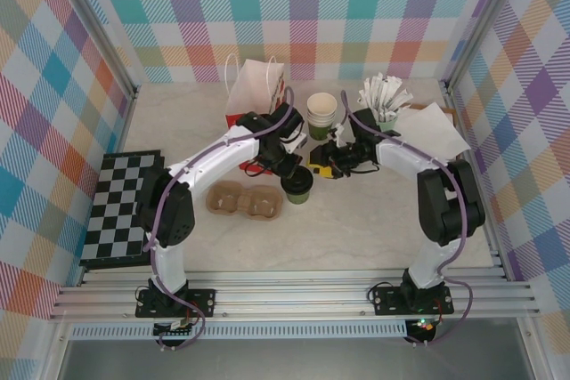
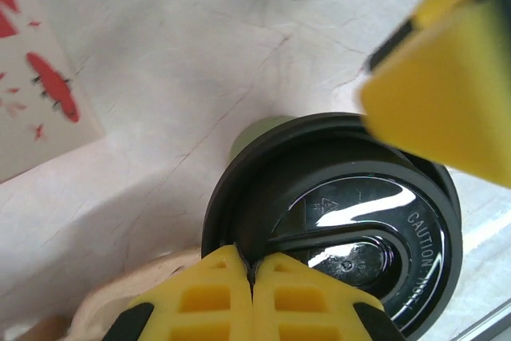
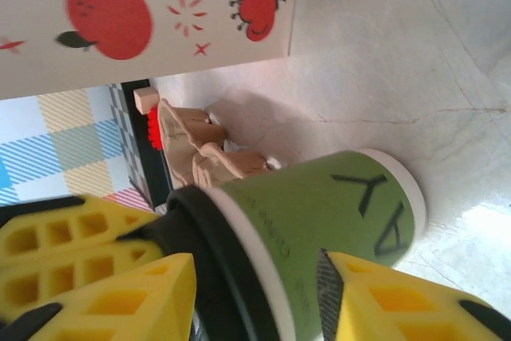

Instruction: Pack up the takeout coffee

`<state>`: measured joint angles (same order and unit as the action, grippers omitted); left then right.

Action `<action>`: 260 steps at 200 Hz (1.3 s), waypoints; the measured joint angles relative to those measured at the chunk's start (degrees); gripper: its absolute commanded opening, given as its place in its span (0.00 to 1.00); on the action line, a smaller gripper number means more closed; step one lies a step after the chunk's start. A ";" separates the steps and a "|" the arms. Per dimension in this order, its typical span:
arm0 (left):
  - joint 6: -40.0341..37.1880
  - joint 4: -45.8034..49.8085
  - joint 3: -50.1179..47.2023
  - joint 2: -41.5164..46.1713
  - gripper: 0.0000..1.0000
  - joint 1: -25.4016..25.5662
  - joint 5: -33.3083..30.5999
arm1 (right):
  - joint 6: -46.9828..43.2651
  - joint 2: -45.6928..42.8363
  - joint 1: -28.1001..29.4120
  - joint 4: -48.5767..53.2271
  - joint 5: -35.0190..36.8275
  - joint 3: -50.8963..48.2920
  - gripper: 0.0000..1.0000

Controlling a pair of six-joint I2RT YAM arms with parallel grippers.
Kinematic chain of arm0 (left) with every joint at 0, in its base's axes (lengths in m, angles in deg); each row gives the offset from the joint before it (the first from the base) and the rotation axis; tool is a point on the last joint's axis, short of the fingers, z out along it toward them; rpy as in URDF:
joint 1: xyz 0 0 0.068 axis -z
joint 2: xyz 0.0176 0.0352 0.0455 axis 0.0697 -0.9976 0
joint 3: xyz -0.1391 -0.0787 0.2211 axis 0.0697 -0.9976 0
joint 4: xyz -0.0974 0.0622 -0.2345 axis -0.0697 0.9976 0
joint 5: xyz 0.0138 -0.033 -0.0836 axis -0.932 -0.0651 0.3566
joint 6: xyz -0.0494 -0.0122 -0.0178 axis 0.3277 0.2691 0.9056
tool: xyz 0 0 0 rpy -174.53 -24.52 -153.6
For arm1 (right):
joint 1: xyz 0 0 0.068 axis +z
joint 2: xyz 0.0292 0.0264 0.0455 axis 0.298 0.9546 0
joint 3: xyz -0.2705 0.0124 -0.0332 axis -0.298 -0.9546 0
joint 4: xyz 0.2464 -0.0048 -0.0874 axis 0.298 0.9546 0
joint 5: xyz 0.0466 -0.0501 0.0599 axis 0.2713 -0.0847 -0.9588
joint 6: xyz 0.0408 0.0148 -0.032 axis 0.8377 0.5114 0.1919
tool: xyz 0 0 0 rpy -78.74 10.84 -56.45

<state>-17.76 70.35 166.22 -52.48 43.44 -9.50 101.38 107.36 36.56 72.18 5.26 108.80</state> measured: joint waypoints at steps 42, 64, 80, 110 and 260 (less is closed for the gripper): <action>12.83 0.96 -0.94 2.32 0.00 0.02 -1.88 | 3.45 -11.93 -0.28 -7.15 2.84 -6.88 0.59; 18.45 0.81 -0.94 3.02 0.00 0.09 -2.10 | 3.82 -13.33 -0.26 -10.80 2.78 -12.70 0.60; 21.33 0.81 -0.94 2.84 0.00 0.17 -2.38 | 3.78 -13.31 -0.26 -12.70 2.38 -16.90 0.60; 24.85 0.85 -0.87 1.84 0.00 0.24 -2.82 | 3.82 -13.18 -0.26 -15.82 0.24 -19.98 0.59; 26.18 0.90 -0.02 0.02 0.00 0.72 -4.20 | 4.15 -6.27 1.55 -22.77 -3.78 -19.58 0.42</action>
<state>8.43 71.25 166.19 -52.46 44.16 -13.70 105.53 101.09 38.11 49.41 1.48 89.21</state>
